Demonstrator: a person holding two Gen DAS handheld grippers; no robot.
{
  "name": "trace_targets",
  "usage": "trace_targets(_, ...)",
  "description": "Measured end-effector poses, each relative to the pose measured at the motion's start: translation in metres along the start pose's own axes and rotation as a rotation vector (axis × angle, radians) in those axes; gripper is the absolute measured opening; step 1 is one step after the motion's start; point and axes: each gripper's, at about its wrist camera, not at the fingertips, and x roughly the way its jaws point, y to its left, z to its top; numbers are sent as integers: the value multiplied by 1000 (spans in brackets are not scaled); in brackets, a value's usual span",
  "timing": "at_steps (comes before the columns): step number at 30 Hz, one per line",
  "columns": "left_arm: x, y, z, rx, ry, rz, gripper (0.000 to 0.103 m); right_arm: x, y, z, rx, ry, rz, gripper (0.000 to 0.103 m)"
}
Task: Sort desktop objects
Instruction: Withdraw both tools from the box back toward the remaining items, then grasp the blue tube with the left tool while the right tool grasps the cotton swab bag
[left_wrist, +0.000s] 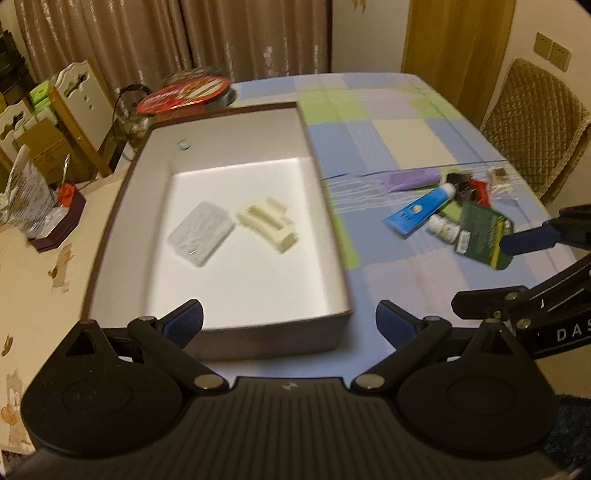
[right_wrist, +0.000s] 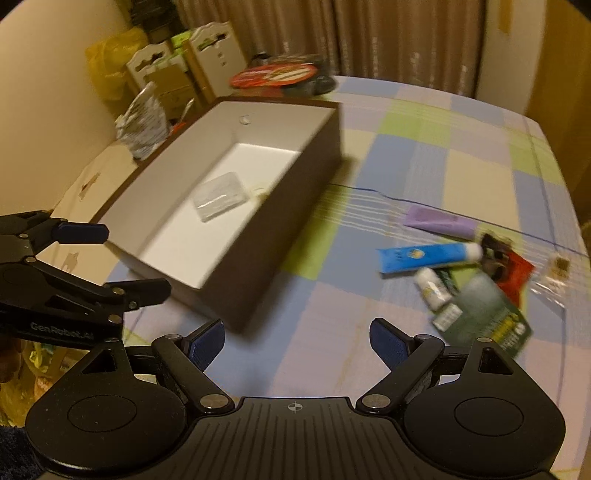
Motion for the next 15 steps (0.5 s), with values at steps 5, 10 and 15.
trace_targets(5, 7, -37, 16, 41, -42, -42, 99, -19, -51, -10, 102, -25, -48, 88)
trace_targets(10, 17, -72, 33, 93, -72, -89, 98, -34, -98, -21, 191, -45, -129, 88)
trace_targets(15, 31, -103, 49, 160, -94, -124, 96, -46, -139, -30, 270, -59, -174, 88)
